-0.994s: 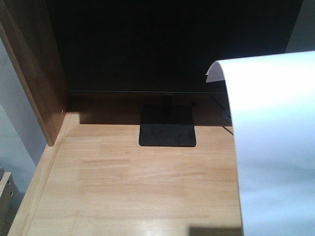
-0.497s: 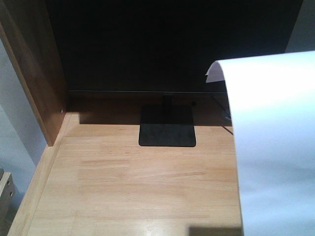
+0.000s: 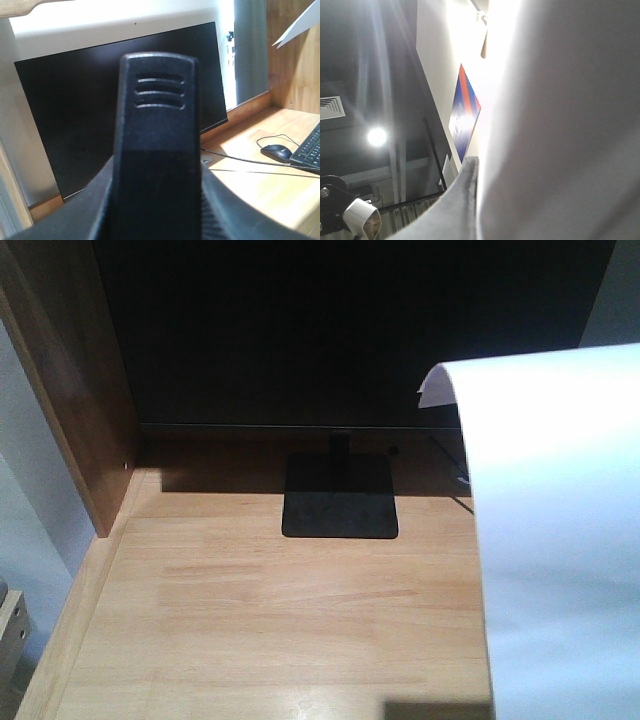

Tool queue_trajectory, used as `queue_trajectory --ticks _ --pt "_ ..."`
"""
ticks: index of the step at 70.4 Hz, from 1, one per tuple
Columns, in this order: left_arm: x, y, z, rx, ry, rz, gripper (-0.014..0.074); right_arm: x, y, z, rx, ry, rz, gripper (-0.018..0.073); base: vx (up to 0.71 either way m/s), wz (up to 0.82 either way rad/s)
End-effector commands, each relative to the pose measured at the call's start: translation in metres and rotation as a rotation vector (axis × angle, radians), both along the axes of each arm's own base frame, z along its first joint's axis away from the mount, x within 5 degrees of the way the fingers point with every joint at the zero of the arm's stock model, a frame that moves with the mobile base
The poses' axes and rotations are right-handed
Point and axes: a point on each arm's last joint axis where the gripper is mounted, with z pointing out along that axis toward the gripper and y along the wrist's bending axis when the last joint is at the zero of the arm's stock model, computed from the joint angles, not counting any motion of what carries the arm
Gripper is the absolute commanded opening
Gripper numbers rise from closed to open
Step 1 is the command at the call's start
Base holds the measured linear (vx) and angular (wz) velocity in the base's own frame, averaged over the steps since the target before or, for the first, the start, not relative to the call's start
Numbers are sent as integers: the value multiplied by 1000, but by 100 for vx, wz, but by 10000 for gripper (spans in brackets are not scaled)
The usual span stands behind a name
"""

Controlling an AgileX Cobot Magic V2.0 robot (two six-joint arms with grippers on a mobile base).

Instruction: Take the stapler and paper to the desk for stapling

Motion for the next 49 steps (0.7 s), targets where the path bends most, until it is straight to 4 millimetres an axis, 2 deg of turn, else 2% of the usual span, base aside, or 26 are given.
queue_trajectory --ticks 1,49 --pt "0 1 18 -78 -98 0 -6 -3 -1 10 20 -37 0 -7 0 0" --pt "0 0 19 -85 -105 1 -6 -3 -1 10 20 -37 0 -7 0 0"
